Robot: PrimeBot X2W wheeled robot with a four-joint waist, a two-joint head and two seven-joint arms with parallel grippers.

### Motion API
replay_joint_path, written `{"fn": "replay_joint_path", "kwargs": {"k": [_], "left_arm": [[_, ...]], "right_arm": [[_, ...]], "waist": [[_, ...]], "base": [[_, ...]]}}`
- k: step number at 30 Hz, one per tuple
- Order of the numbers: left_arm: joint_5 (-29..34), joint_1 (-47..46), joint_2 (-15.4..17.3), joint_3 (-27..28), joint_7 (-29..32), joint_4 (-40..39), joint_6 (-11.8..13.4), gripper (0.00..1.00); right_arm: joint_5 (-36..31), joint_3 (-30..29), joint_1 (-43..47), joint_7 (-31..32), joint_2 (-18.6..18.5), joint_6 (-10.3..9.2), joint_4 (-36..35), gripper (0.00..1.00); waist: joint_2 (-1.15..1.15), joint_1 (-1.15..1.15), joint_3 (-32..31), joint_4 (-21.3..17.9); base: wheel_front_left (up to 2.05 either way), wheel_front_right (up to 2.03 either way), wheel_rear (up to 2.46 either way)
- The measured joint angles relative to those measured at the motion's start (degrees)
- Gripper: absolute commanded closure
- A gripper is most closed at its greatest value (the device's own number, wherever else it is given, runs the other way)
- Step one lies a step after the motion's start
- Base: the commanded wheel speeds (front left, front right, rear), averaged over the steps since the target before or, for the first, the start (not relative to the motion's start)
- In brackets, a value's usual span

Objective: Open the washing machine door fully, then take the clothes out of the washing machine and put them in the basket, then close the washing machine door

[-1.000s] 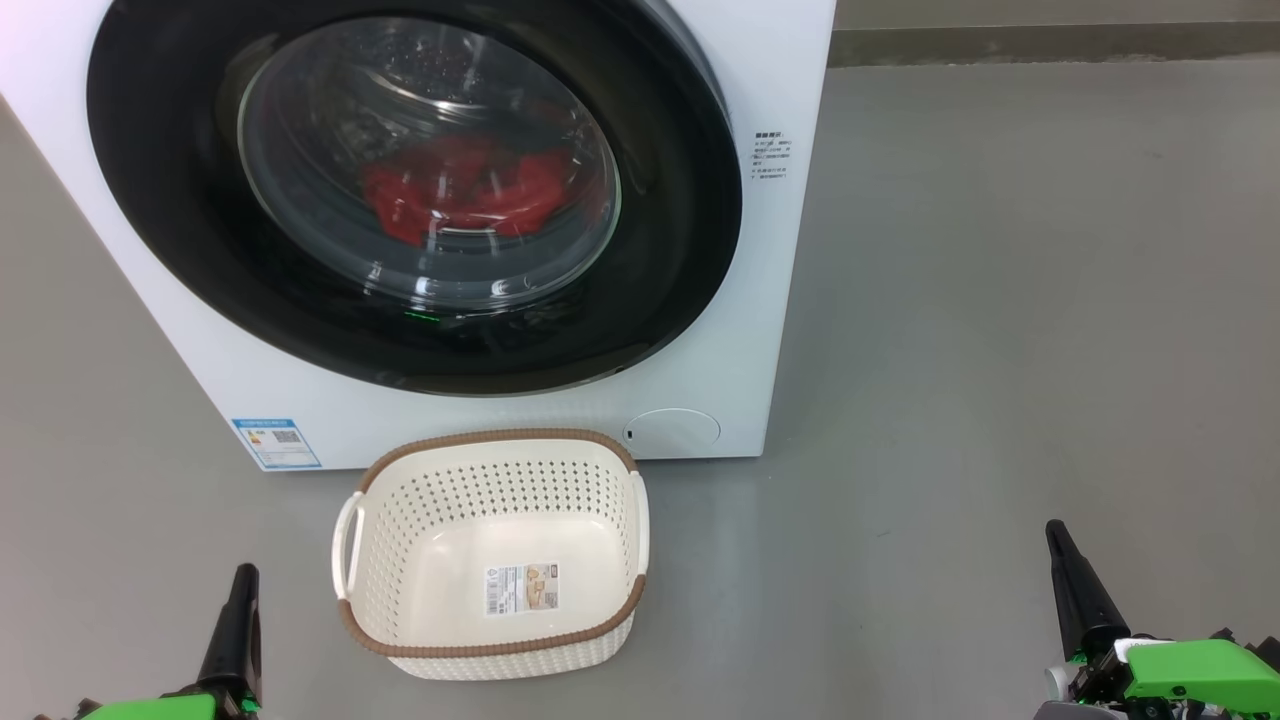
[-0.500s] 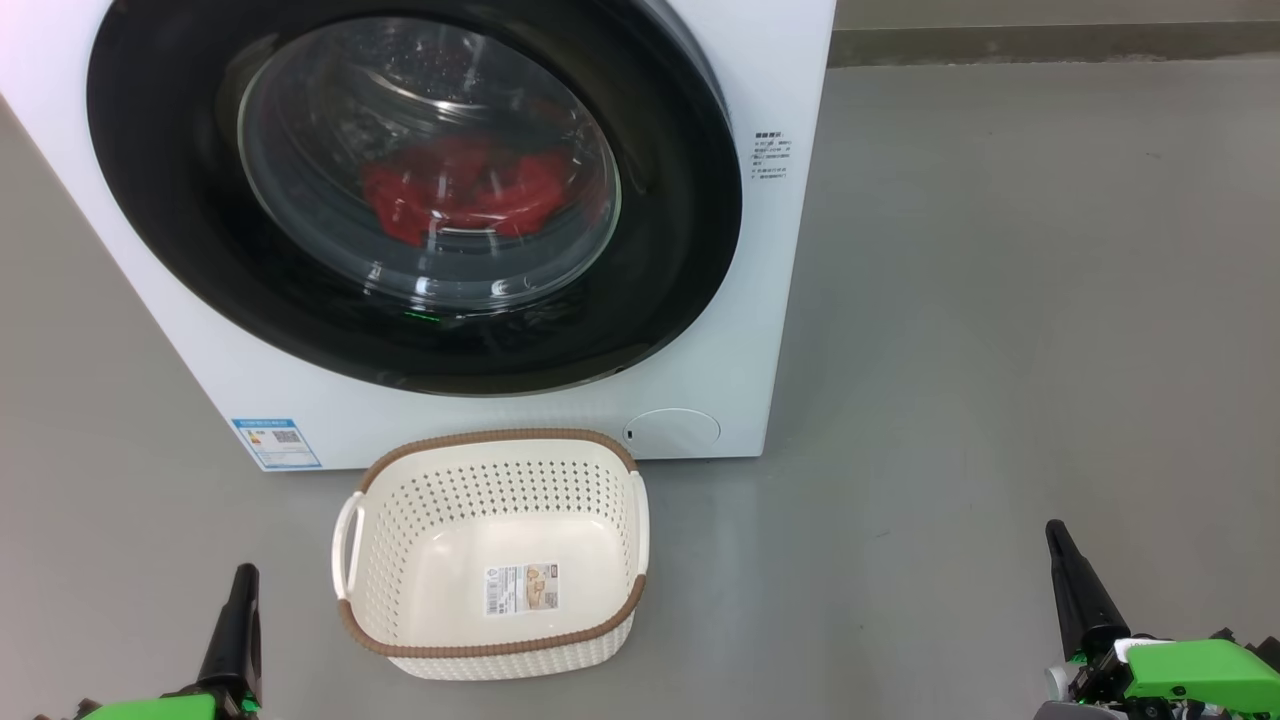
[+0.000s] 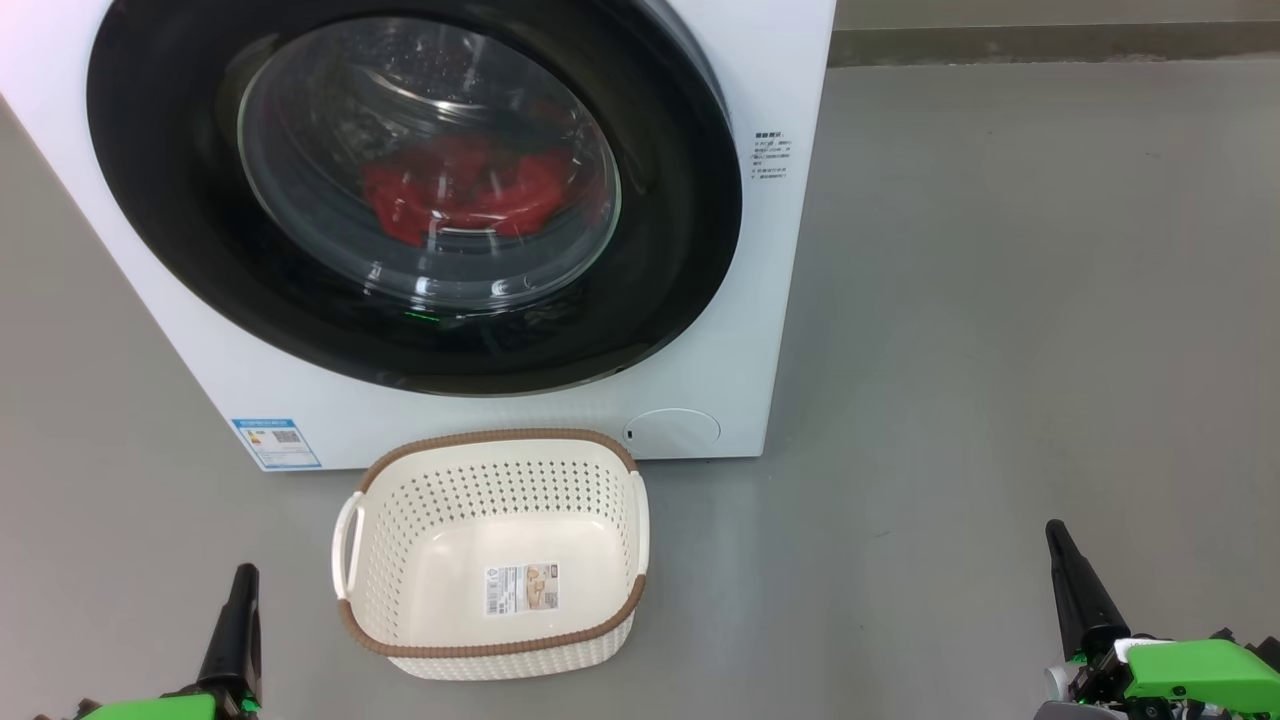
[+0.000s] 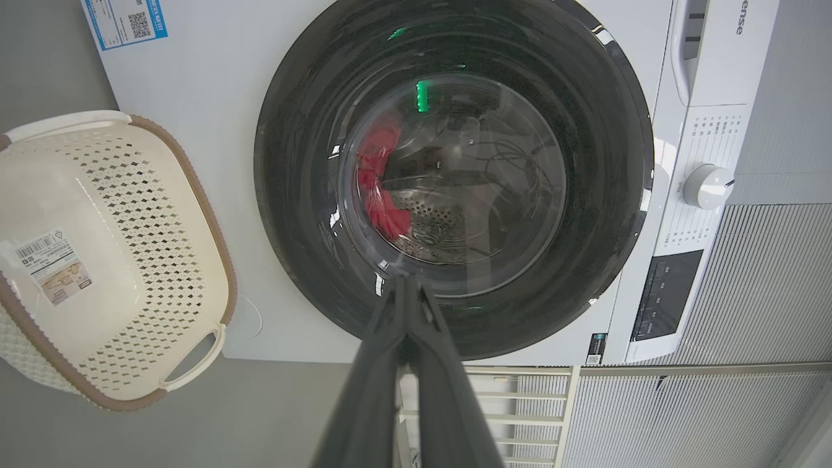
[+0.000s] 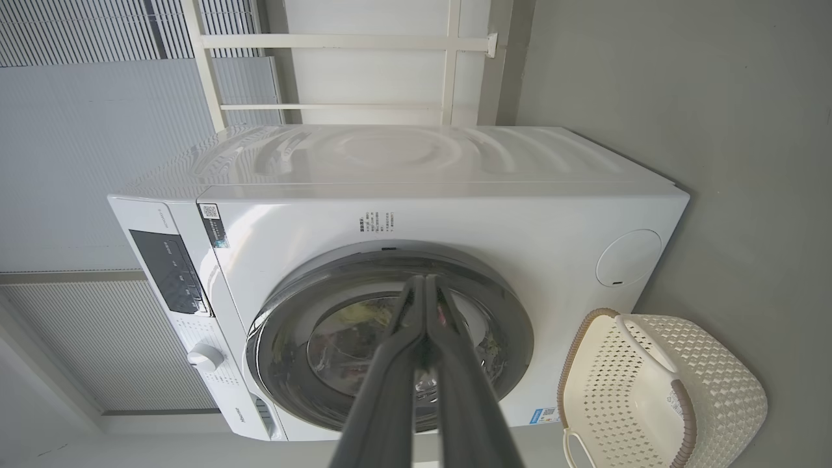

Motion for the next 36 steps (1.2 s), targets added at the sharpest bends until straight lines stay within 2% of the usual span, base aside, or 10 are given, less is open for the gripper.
{"fn": "replay_joint_path", "kwargs": {"k": [32,33,36], "left_arm": [[0.0,0.0,0.0,0.0,0.0,0.0,0.0,1.0],[0.0,0.0,0.0,0.0,0.0,0.0,0.0,0.0],[-0.01,0.74,-0.52,-0.19,-0.01,1.44,0.09,0.0]], "right_arm": [[0.0,0.0,0.0,0.0,0.0,0.0,0.0,1.0],[0.0,0.0,0.0,0.0,0.0,0.0,0.0,0.0],[0.1,0.02,0.59,-0.1,0.23,-0.05,1.56,0.0]], "waist": [[0.0,0.0,0.0,0.0],[0.0,0.0,0.0,0.0],[0.0,0.0,0.0,0.0]], "base": [[0.0,0.0,0.0],[0.0,0.0,0.0],[0.0,0.0,0.0]]}}
